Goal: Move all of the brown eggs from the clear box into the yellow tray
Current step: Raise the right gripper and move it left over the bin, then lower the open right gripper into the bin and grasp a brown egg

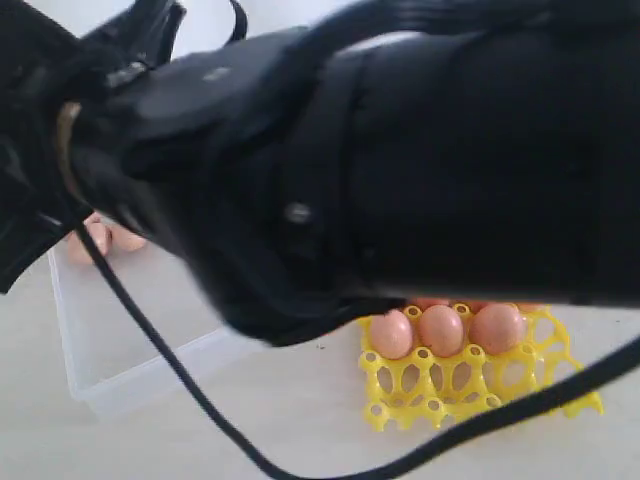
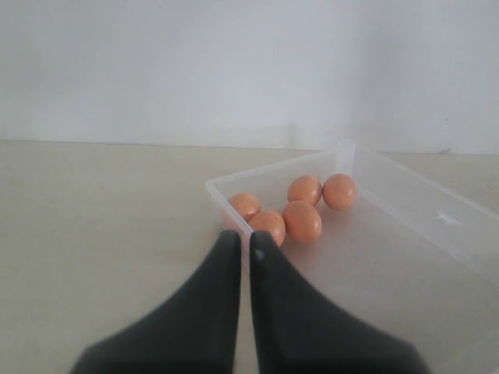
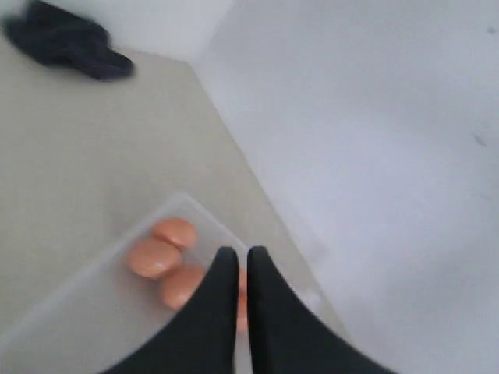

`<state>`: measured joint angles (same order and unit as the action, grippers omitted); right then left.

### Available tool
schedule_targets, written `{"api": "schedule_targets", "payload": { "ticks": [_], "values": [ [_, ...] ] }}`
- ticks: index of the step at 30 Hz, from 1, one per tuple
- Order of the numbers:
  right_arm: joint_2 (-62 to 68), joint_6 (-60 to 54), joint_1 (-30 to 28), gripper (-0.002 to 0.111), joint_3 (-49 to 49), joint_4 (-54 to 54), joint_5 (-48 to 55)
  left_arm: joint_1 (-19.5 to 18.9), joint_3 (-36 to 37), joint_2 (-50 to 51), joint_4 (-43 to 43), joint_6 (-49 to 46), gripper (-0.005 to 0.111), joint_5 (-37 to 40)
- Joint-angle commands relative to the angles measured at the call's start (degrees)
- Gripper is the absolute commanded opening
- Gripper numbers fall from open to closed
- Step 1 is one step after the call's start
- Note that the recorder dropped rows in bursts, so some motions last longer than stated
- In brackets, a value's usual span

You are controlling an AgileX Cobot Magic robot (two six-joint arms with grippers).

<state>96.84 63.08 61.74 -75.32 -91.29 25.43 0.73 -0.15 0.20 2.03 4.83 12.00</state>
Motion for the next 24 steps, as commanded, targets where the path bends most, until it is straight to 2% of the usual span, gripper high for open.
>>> {"api": "schedule_targets", "payload": {
  "ticks": [1, 3, 5, 8, 11, 13, 15, 19, 21, 23, 24],
  "values": [
    [6.95, -38.4, -2.84, 0.0, -11.71, 38.85, 28.95, -0.11, 0.15, -0.2, 0.07, 0.1, 0.004, 0.01],
    [9.75, -48.92, -7.33, 0.0, -17.63, 57.88, 34.84, -0.11, 0.15, -0.2, 0.07, 0.1, 0.004, 0.01],
    [11.23, -57.42, -11.75, 0.0, -22.03, 74.46, 34.82, -0.11, 0.15, -0.2, 0.07, 0.1, 0.004, 0.01],
    [12.5, -68.1, -16.5, 0.0, -25.94, 99.28, 30.04, -0.11, 0.15, -0.2, 0.07, 0.1, 0.004, 0.01],
    [14.15, -73.66, -18.83, 0.0, -27.04, 113.48, 21.83, -0.11, 0.15, -0.2, 0.07, 0.1, 0.004, 0.01],
    [15.7, -74.69, -18.94, 0.0, -27.04, 115.75, 15.86, -0.11, 0.15, -0.2, 0.07, 0.1, 0.004, 0.01],
    [18.12, -75.11, -18.36, 0.005, -27.04, 116.53, 10.29, -0.11, 0.15, -0.2, 0.07, 0.1, 0.004, 0.01],
    [23.79, -74.84, -18.08, 0.032, -27.35, 117.72, -3.48, -0.11, 0.15, -0.2, 0.07, 0.1, 0.004, 0.01],
    [26.52, -73.64, -18.08, 0.046, -29.02, 119.44, -6.04, -0.11, 0.15, -0.2, 0.07, 0.1, 0.004, 0.01],
    [28.99, -71.82, -18.08, 0.055, -31.84, 119.32, -6.67, -0.11, 0.15, -0.2, 0.07, 0.1, 0.004, 0.01],
    [30.06, -71.34, -18.08, 0.056, -33.56, 119.32, -6.67, -0.11, 0.15, -0.2, 0.07, 0.1, 0.004, 0.01]
  ]
}}
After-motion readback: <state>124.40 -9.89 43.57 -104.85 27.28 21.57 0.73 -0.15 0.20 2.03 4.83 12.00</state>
